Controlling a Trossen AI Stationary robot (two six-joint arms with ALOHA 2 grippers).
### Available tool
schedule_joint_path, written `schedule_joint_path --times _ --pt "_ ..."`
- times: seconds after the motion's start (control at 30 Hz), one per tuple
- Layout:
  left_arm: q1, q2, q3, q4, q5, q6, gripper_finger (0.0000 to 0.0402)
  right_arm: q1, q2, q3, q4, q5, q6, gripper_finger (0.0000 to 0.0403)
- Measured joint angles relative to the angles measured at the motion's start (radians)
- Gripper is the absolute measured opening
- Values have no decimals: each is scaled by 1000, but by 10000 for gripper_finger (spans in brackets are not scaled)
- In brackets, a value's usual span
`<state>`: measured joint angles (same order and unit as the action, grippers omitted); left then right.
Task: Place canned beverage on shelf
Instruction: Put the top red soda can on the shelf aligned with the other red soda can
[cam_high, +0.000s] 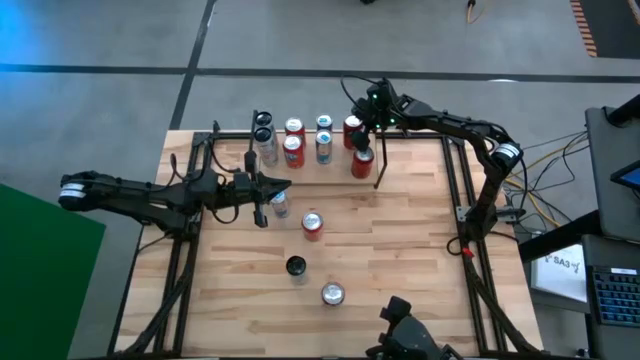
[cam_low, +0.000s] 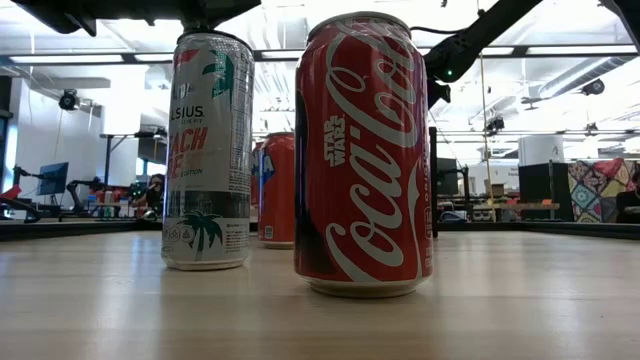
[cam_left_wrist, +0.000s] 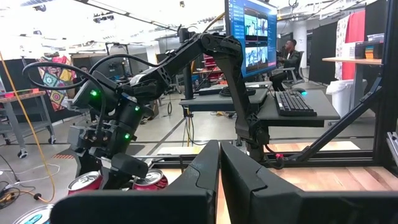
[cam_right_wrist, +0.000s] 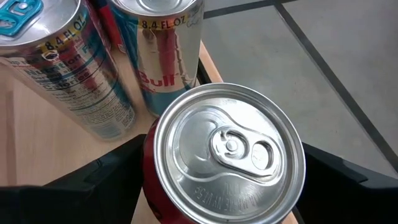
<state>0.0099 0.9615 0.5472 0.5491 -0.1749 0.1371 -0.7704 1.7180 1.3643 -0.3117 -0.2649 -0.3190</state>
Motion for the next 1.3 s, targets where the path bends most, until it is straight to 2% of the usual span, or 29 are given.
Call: schedule_joint_path --times 0.33,0.67,1.1,1.3 --pt "0 0 0 0 0 0 0 0 -1 0 -13 -2 -13 352" --pt "0 0 0 0 1 0 0 0 -2 12 -32 5 -13 354" --pt "0 0 0 0 1 0 0 -1 -7 145 -156 11 32 354" --pt "0 0 0 -7 1 0 0 0 -7 221 -183 87 99 347"
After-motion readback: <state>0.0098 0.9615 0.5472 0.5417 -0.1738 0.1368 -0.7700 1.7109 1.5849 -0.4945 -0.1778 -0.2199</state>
